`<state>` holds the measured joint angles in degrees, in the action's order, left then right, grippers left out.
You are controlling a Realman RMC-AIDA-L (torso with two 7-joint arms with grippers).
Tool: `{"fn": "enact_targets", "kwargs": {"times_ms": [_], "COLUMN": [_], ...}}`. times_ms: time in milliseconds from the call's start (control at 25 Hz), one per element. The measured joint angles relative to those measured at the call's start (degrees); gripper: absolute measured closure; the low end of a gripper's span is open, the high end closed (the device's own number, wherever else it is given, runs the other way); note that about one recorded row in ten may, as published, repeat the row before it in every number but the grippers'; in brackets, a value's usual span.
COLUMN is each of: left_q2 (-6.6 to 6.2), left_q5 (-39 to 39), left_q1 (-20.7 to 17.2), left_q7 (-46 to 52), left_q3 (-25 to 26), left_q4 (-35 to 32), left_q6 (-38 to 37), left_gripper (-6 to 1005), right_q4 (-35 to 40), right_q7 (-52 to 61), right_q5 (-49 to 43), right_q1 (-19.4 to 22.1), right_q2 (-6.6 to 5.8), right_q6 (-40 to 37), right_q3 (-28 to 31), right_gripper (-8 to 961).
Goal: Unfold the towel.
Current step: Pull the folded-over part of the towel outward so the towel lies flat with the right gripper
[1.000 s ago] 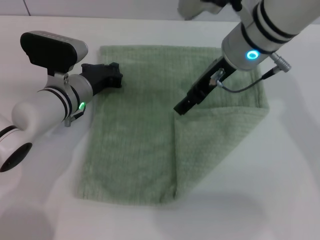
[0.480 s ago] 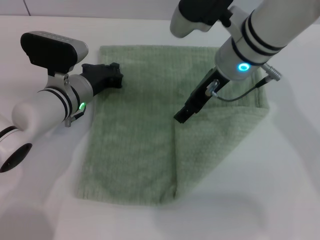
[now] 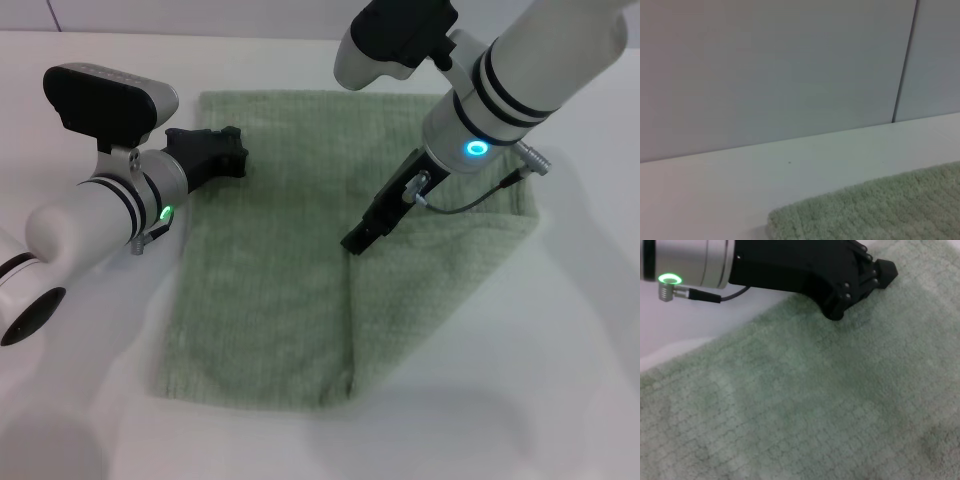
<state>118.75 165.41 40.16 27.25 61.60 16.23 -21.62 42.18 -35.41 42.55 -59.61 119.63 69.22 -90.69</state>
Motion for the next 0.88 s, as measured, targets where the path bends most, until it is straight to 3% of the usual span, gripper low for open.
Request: {"fn": "enact_targets", "kwargs": {"times_ms": [320,880], "left_q2": [0.07,0.08], "left_q5": [0.00,-0.04], "left_q1": [0.00,-0.09], "left_q7": [0.00,0.04], "left_q3": [0.01,0.09], "left_q4": [0.03,0.02], "left_q6": [0.00,-0.01], "left_gripper": [990,989], "right_q4": [-3.01,-3.63], "right_q7": [-1.81,-1.86], "right_q5": [2.59,2.98], "right_q1": [-0.39,-0.75], "right_q2": [0.07,0.17], "right_q6": [-2.34,-3.22], "right_q3": [-0.83,-2.98], "right_gripper": [135,234]}}
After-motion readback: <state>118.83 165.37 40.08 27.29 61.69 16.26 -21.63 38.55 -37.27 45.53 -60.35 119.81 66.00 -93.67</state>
